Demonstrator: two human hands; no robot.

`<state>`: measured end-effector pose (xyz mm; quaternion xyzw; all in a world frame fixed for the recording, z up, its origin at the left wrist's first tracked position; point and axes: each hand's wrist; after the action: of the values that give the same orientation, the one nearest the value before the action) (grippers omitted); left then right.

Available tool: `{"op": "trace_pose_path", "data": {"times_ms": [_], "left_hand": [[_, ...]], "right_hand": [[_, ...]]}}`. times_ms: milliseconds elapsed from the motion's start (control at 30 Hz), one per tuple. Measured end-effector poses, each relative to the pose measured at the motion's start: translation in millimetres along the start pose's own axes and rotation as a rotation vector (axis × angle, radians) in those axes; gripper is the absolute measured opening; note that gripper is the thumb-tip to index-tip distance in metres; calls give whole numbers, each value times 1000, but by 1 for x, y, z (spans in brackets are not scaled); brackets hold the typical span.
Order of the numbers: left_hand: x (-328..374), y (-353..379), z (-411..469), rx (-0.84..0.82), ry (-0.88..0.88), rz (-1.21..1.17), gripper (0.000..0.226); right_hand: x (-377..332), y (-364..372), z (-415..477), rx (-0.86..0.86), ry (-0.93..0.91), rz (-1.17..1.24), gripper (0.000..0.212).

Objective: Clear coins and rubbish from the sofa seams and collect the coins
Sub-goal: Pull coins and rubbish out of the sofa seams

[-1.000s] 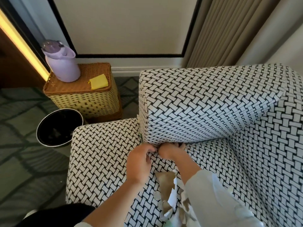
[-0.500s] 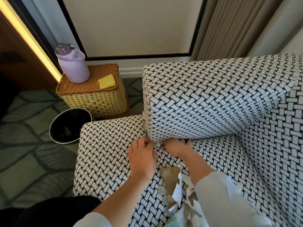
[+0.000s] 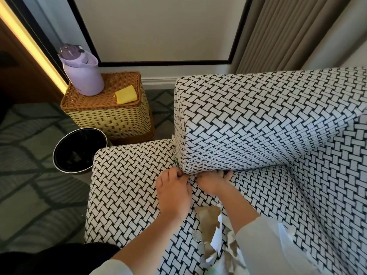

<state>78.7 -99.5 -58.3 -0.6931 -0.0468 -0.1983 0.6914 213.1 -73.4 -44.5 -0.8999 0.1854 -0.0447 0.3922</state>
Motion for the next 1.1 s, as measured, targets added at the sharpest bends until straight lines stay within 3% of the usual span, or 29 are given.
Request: {"op": "trace_pose_path", "data": {"times_ms": [700,767,833,967,1100], "left_hand": [[-13,-9,-12,-110,71,-349,35],[-12,-14,-12,-101,38,-458,40],[-13,-17,-12,-75,23,-553,41],[-16,-18,-14,-80,-1,-614,32],[-15,-27,-18,-106,43,-571,30]], "right_hand": [[14,4,-27,91,-204,380,44],[14,5,-32,141,-219,458,39],[12,8,-34,232,-215,495,15],[10,10,-37,336,-192,475,21],[12,8,-47,237,-208,468,18]]}}
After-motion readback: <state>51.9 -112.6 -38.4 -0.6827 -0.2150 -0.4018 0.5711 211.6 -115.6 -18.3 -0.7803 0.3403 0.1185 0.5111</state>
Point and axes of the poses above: each hand's wrist, its own z-axis towards the middle knuckle, its own y-axis out of the palm, x = y × z, and after that the axes turned 1 degree about -y, right-handed
